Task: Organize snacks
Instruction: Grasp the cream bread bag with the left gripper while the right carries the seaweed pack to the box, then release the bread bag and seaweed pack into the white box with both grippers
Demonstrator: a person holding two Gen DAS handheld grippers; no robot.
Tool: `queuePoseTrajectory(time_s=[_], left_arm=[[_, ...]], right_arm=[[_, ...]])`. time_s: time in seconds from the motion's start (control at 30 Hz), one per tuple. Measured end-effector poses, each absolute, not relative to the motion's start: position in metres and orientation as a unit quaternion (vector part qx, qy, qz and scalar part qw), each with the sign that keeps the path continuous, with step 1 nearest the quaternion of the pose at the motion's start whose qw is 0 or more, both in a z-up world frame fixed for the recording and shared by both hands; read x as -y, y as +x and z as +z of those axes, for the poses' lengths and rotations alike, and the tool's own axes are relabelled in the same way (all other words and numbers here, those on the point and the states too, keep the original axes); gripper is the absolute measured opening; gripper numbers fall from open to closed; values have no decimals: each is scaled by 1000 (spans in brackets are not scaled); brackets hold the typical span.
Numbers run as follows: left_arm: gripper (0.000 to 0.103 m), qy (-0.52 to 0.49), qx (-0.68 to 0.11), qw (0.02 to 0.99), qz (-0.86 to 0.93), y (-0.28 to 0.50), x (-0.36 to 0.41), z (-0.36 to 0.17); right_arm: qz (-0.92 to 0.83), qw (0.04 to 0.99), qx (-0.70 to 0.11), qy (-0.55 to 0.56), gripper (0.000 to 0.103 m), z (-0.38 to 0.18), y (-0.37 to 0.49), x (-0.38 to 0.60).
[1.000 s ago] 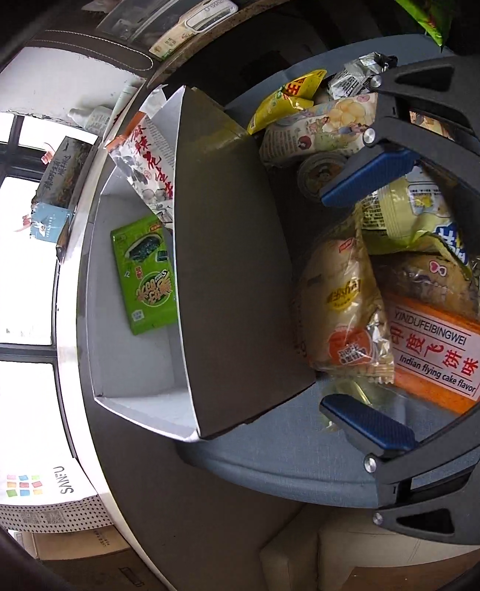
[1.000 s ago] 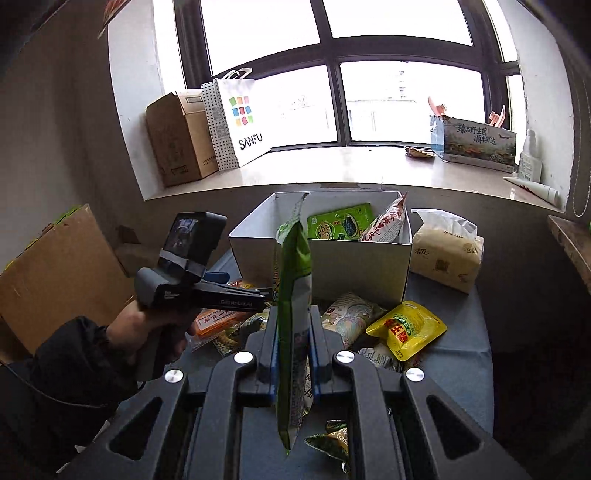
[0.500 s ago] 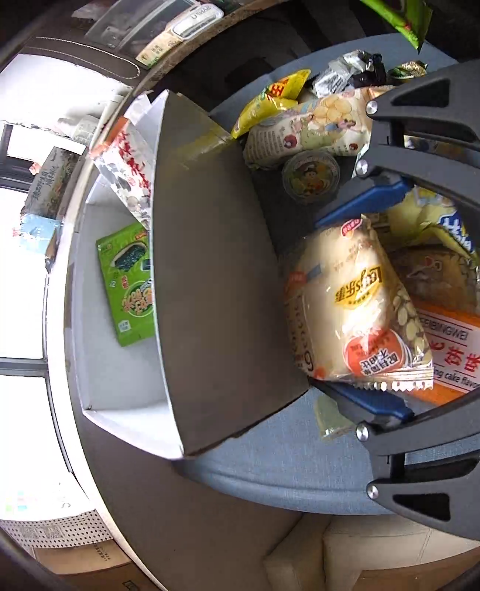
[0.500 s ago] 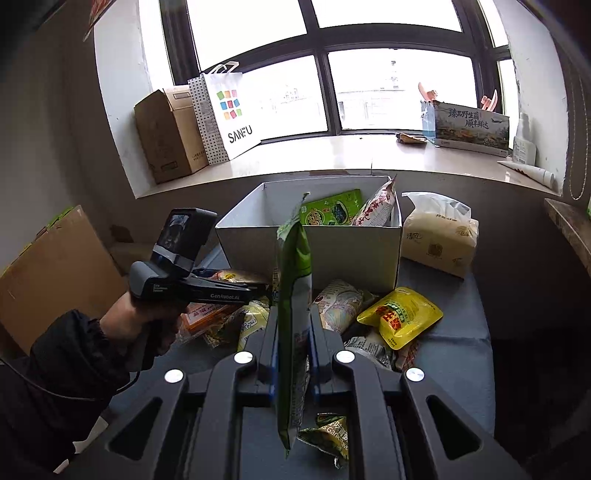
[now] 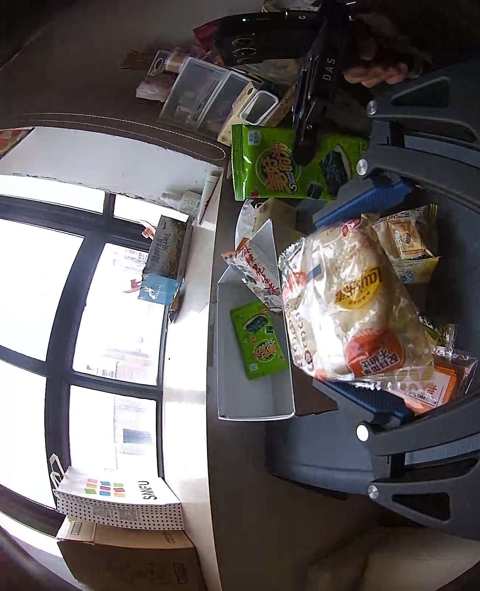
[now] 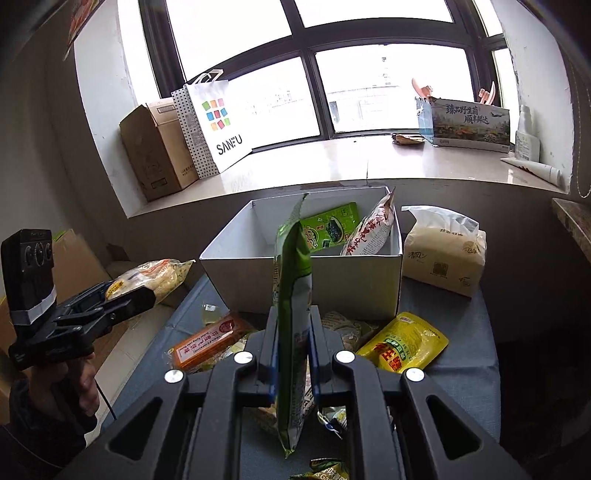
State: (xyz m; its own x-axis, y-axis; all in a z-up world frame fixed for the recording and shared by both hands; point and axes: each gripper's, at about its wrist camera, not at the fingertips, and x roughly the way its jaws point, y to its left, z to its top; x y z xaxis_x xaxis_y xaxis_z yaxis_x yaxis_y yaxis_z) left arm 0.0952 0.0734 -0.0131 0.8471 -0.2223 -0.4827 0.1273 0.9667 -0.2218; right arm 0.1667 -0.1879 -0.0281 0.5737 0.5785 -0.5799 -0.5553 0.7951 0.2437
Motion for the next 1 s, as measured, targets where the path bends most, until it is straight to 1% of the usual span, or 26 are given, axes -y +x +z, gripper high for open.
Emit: queuePoseTrajectory(time_s=[0.17, 0.3, 0.43, 0.57, 0.6, 0.63, 0.67, 0.7, 0.73, 0.8, 1.0], left_arm=[[82, -84, -250, 961, -83, 155, -82, 8], [82, -76, -266, 958, -71, 221, -88, 14], [82, -65, -304, 949, -59, 282, -91, -2], [85, -54, -332, 941, -32, 317, -98, -21], [90, -60, -344, 937, -28, 324, -101, -26], [96, -63, -355, 933, -17, 329, -103, -31], [99, -68, -357, 931, -7, 331, -107, -36], [103, -75, -356, 931, -9, 331, -110, -38], [103, -78, -354, 932, -13, 329, -111, -39], [103, -79, -343, 936, -13, 323, -113, -39], [103, -84, -300, 950, -20, 288, -114, -23]], right_arm=[[312, 888, -332, 54, 13, 4, 221, 176], [296, 894, -332, 43, 13, 24, 278, 149], [278, 887, -367, 31, 13, 11, 335, 121], [270, 877, -398, 13, 14, -12, 370, 100], [267, 876, -402, 12, 18, -17, 376, 97], [260, 874, -410, 13, 26, -21, 382, 96], [253, 873, -416, 17, 63, -24, 388, 96], [254, 874, -414, 26, 98, -26, 391, 98], [252, 879, -403, 33, 103, -25, 391, 103], [248, 889, -382, 46, 103, -21, 388, 113], [257, 886, -377, 84, 103, -13, 375, 135]])
